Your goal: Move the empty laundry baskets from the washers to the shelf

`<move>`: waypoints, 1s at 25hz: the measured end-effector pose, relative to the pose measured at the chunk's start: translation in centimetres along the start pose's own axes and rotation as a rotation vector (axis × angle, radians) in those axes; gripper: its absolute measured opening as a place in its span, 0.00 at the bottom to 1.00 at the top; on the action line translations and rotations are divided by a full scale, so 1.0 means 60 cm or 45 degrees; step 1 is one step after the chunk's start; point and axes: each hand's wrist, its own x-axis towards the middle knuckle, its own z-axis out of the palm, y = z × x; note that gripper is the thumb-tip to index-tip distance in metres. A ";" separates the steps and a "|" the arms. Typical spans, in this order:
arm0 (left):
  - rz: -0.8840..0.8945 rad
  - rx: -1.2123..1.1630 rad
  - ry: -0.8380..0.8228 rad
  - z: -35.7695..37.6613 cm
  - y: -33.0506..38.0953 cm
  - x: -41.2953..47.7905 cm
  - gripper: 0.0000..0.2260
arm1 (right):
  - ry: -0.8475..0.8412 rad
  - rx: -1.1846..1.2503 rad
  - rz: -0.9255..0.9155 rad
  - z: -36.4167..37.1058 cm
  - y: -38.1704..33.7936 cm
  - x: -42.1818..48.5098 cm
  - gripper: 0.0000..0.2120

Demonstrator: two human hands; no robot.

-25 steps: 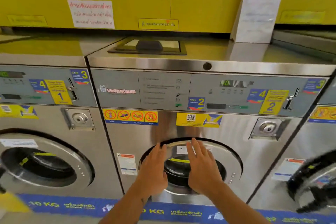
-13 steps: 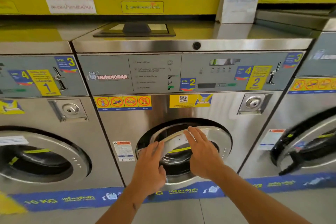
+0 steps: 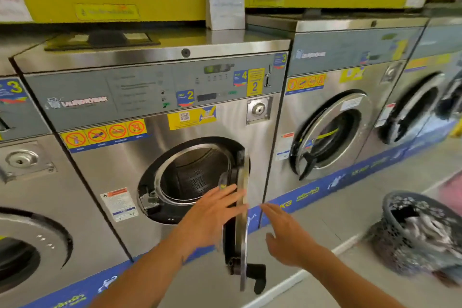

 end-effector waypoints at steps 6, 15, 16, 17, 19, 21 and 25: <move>0.219 0.129 -0.058 -0.015 0.074 0.148 0.37 | 0.042 0.162 0.274 0.016 0.080 -0.064 0.43; -0.076 -0.158 -0.021 0.005 0.202 0.373 0.34 | 0.266 0.015 0.441 -0.061 0.286 -0.001 0.62; -0.138 -0.259 -0.011 0.008 0.209 0.397 0.31 | 0.271 0.006 0.423 -0.076 0.308 0.009 0.63; -0.208 -0.355 0.022 0.011 0.213 0.420 0.28 | 0.274 -0.001 0.396 -0.092 0.326 0.017 0.63; -0.360 -0.527 0.086 0.015 0.225 0.452 0.23 | 0.266 -0.030 0.338 -0.118 0.353 0.032 0.59; -0.486 -0.615 0.120 0.015 0.231 0.469 0.21 | 0.221 -0.021 0.306 -0.142 0.374 0.042 0.55; -0.686 -0.638 0.082 0.014 0.219 0.430 0.21 | 0.194 0.046 0.271 -0.181 0.374 0.037 0.46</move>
